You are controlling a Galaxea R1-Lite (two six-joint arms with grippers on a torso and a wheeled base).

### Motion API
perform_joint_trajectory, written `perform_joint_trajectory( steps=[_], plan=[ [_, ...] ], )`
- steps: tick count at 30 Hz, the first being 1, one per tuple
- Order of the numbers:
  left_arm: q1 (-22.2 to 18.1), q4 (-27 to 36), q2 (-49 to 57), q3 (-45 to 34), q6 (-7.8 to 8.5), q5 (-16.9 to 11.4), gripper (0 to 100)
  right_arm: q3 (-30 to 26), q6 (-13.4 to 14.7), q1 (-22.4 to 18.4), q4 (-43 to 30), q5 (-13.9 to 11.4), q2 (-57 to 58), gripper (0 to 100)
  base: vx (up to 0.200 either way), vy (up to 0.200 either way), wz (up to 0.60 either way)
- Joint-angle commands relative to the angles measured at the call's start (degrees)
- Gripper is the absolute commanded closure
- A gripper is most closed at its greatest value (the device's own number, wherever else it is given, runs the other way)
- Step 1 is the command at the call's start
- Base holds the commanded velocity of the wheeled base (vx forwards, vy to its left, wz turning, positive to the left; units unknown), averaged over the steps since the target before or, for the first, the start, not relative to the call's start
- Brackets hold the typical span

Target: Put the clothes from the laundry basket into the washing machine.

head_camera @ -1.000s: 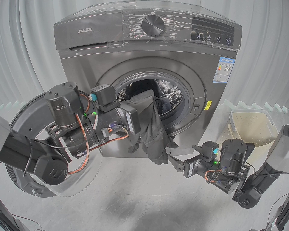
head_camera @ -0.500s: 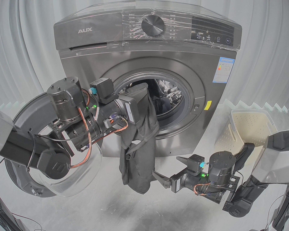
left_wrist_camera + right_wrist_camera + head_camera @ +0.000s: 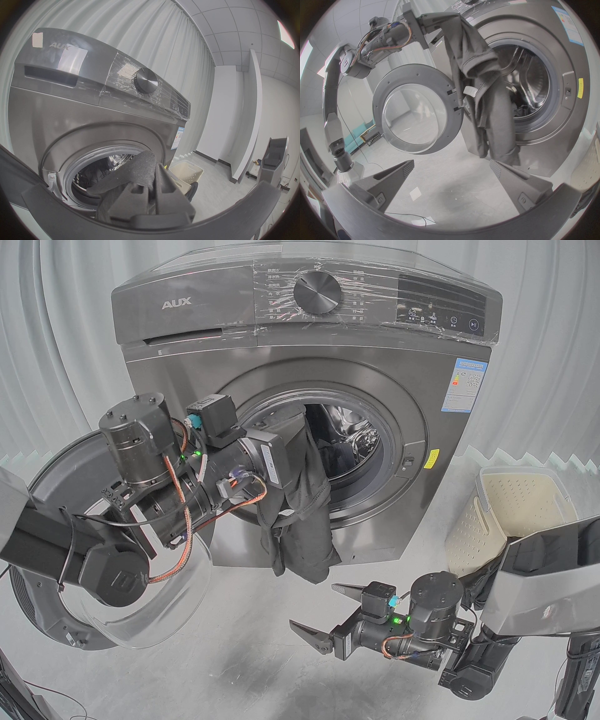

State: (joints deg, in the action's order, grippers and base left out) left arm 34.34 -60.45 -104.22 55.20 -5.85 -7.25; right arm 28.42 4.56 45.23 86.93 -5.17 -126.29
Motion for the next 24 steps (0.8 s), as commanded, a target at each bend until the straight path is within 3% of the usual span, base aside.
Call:
perform_joint_trajectory(
  steps=[1, 6, 11, 14, 17, 24],
  plan=[
    [0.0, 0.1, -0.5, 1.3, -0.04, 0.4, 100, 0.7, 0.0, 0.0, 0.4, -1.5, -2.9, 0, 0.0, 0.0, 0.0],
    [0.0, 0.1, -1.0, 2.0, 0.05, 0.8, 100, 5.3, 0.1, -0.6, 1.1, -1.8, -5.9, 0, 0.0, 0.0, 0.0],
    [0.1, 0.1, -1.3, 1.9, -0.04, 0.8, 100, 13.1, -0.1, -2.2, 0.3, -0.5, -10.5, 0, 0.0, 0.0, 0.0],
    [0.1, 0.1, -1.3, 1.9, -0.04, 0.9, 100, 19.3, -1.6, -4.2, -1.4, 3.0, -14.0, 0, 0.0, 0.0, 0.0],
    [0.1, 0.1, -1.3, 1.9, -0.04, 0.9, 100, 21.1, -1.8, -4.2, -2.6, 4.2, -14.2, 0, 0.0, 0.0, 0.0],
    [0.1, 0.1, -1.3, 1.9, -0.04, 0.9, 100, 23.8, -2.0, -4.1, -3.2, 4.5, -15.4, 0, 0.0, 0.0, 0.0]
  ],
)
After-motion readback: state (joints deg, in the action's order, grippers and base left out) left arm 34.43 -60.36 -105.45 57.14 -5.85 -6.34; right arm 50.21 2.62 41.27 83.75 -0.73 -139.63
